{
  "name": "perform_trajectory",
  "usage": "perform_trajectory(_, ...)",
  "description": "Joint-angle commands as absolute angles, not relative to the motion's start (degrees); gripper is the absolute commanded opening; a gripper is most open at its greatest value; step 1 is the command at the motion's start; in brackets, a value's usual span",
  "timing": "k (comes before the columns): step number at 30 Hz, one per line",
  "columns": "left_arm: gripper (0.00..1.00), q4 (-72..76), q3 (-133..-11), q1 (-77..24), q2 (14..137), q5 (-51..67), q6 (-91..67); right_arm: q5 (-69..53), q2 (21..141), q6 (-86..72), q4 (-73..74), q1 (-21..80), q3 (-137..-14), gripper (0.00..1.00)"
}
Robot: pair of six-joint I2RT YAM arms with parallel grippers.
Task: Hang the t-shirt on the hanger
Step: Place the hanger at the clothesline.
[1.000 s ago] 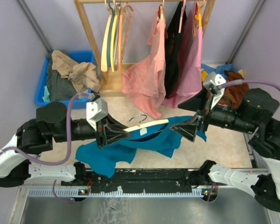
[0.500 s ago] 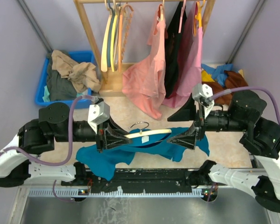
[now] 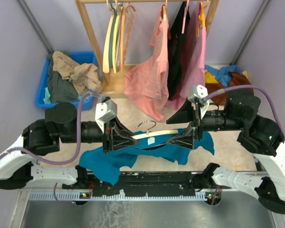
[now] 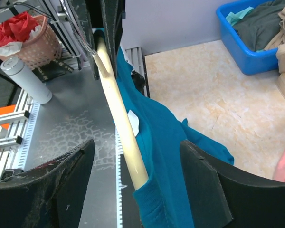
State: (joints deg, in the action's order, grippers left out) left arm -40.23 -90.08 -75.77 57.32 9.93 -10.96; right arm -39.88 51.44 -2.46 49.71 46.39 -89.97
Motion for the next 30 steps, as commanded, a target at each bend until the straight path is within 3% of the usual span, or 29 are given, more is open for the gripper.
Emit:
perform_trajectory(1,0.00,-35.2,-93.4,-76.0,57.3,9.0,-12.8,-39.1,52.4,-0.4,49.7,46.8,-89.9,0.71)
perform_trajectory(6,0.00,-34.7,-93.4,-75.9,57.9,8.1,-13.6,-39.4,52.3,-0.1,49.2,46.8,-89.4,0.62)
perform_trajectory(14,0.00,-33.4,-93.0,-75.5,57.9,0.3,-14.6,-39.7,50.7,-0.5,47.1,46.8,-87.3,0.14)
perform_trajectory(17,0.01,-32.8,-92.7,-75.5,57.6,-5.1,-13.9,-38.8,50.2,-1.0,46.4,46.8,-87.1,0.07)
perform_trajectory(22,0.11,-32.6,-93.3,-75.5,58.9,-12.4,-11.6,-34.5,49.8,-1.6,47.4,46.8,-89.1,0.01)
perform_trajectory(25,0.28,-31.7,-93.5,-75.5,59.4,-15.1,-9.5,-30.1,49.4,-1.9,48.1,46.8,-89.7,0.00)
perform_trajectory(30,0.35,-28.6,-93.2,-75.5,59.5,-16.4,-5.7,-23.4,48.6,-2.9,48.4,46.8,-89.6,0.00)
